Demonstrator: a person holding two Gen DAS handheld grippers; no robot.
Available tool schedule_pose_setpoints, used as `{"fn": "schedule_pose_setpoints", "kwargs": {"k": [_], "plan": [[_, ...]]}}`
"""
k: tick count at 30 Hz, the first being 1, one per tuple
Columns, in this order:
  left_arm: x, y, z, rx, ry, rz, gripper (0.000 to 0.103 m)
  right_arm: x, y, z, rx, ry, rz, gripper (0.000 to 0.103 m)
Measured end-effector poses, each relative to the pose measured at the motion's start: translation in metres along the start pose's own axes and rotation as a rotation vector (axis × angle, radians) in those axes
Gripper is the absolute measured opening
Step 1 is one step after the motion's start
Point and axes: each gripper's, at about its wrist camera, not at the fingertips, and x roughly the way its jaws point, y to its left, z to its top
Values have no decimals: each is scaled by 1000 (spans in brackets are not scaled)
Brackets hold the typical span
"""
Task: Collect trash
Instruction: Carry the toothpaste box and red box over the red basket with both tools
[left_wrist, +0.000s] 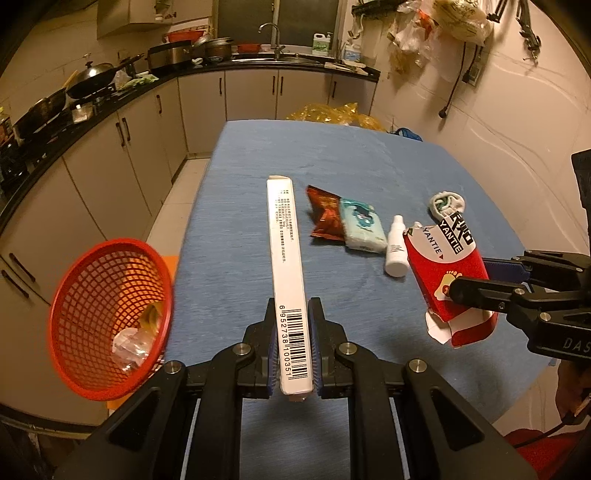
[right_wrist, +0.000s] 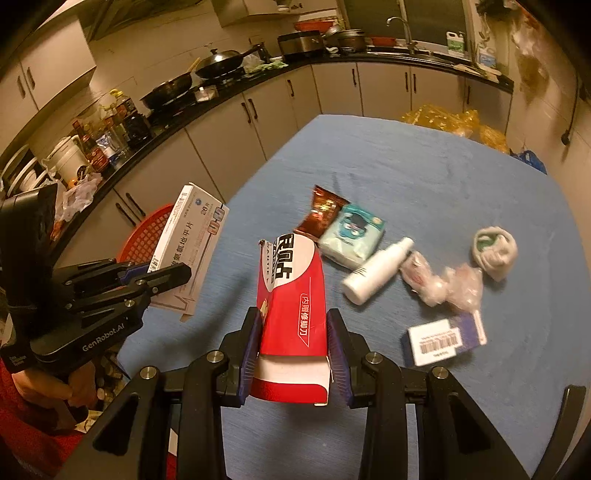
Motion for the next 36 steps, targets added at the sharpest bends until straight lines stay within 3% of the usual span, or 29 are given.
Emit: {"fn": "schedule_pose_setpoints", "kwargs": {"k": [36], "plan": [[-24,153,-28,-193,-6,110,14,87,136,58,-137,77,130,39]]}}
